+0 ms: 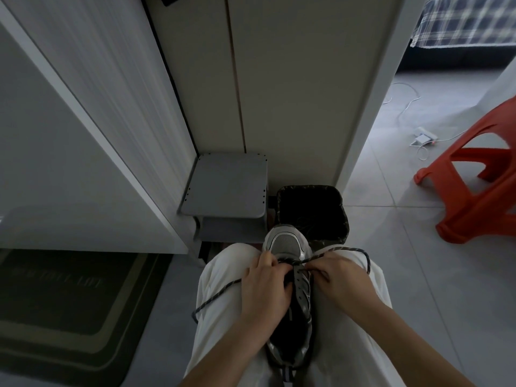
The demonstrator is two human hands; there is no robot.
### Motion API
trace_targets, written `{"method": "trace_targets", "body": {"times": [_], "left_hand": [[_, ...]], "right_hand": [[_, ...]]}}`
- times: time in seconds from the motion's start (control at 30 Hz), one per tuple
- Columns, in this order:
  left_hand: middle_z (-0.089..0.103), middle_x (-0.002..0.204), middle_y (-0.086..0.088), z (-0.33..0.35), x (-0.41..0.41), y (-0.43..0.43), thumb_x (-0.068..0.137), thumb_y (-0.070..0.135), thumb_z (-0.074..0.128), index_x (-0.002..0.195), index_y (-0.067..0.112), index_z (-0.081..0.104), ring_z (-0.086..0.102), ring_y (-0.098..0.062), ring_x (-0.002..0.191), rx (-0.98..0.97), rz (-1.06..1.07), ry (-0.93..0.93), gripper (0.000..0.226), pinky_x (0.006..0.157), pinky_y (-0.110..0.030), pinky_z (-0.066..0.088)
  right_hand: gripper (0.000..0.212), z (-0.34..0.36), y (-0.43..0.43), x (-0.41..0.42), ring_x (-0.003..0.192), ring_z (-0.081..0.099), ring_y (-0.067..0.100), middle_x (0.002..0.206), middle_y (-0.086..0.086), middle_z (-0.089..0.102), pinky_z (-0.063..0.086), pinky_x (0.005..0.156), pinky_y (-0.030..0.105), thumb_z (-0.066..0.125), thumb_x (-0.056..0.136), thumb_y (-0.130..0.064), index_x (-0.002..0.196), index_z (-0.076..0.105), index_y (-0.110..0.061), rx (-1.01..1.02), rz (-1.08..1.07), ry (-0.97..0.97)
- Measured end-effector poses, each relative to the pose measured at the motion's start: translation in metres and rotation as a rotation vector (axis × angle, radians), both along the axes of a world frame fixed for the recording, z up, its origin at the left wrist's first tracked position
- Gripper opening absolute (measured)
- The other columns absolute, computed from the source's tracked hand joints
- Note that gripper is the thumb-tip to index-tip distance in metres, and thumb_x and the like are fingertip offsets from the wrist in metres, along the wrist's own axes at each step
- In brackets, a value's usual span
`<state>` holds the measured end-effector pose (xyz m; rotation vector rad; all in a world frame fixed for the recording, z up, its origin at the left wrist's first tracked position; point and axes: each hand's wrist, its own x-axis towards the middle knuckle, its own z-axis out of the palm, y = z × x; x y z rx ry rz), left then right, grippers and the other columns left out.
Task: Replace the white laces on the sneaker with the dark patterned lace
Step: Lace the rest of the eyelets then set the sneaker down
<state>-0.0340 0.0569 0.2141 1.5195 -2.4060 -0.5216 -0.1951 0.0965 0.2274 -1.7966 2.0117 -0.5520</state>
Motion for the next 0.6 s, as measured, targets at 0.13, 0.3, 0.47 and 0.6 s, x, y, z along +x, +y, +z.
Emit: {"method": "trace_targets", "body": {"times": [0.13,0.3,0.47,0.6], "left_hand": [[0.041,0.101,0.011,-0.001,-0.002,0.000,0.086,0.044,0.055,0.108,0.035,0.064,0.042,-0.011,0.097,-0.006,-0.010,0.006,0.025,0.083,-0.024,0.036],[0.043,0.103,0.010,0.001,-0.002,0.000,0.086,0.042,0.053,0.107,0.035,0.062,0.043,-0.013,0.098,-0.004,-0.012,0.003,0.023,0.085,-0.026,0.036],[0.044,0.102,0.007,0.000,-0.002,-0.003,0.087,0.039,0.054,0.105,0.033,0.065,0.044,-0.015,0.098,0.016,-0.019,0.025,0.022,0.085,-0.025,0.036],[0.047,0.104,0.006,0.002,-0.006,-0.012,0.086,0.039,0.057,0.103,0.032,0.068,0.045,-0.016,0.102,0.090,-0.002,0.063,0.022,0.089,-0.027,0.039]], "right_hand": [[0.015,-0.002,-0.003,0.001,0.087,0.058,0.012,0.093,-0.006,0.060,0.045,0.069,0.026,0.056,0.089,-0.028,0.093,0.069,-0.022,0.018,0.015,0.059],[0.009,0.007,-0.009,0.010,0.061,0.059,0.022,0.074,0.002,0.058,0.036,0.050,0.028,0.071,0.068,-0.010,0.071,0.063,-0.014,-0.074,0.139,0.311],[0.015,0.012,-0.019,0.018,0.059,0.059,0.018,0.072,0.000,0.059,0.043,0.048,0.027,0.077,0.059,-0.014,0.067,0.064,-0.015,-0.070,0.228,0.364],[0.010,-0.002,-0.014,0.009,0.082,0.059,0.015,0.092,-0.007,0.060,0.049,0.069,0.036,0.056,0.089,-0.026,0.092,0.064,-0.020,0.025,-0.023,-0.017]]}}
